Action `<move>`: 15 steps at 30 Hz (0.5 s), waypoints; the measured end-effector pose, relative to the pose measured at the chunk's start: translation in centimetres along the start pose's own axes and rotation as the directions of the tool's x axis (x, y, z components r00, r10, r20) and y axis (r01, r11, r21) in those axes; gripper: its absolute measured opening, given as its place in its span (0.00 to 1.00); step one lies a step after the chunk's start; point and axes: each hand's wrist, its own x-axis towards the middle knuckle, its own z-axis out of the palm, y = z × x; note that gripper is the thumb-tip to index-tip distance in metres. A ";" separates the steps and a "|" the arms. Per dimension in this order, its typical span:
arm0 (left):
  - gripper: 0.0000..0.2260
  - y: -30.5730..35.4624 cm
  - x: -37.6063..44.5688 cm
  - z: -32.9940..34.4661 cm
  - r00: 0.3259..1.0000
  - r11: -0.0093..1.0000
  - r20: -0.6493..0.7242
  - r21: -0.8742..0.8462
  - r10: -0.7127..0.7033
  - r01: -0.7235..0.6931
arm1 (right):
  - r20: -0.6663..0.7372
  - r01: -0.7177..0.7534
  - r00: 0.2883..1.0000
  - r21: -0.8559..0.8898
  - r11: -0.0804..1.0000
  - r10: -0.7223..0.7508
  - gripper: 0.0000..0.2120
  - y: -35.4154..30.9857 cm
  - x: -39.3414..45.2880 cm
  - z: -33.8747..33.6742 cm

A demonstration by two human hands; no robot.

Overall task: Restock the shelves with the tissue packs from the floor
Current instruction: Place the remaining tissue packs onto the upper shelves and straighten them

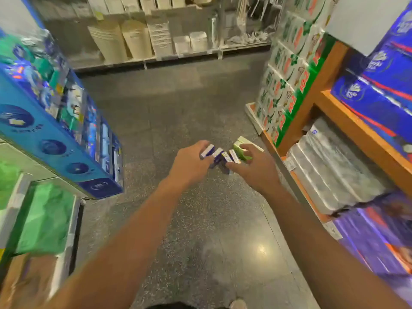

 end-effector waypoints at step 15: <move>0.24 -8.9 31.5 10.2 0.942 0.983 0.297 0.134 -0.158 0.123 | 0.024 -0.337 0.941 -0.027 0.941 0.338 0.35 12.8 28.1 6.9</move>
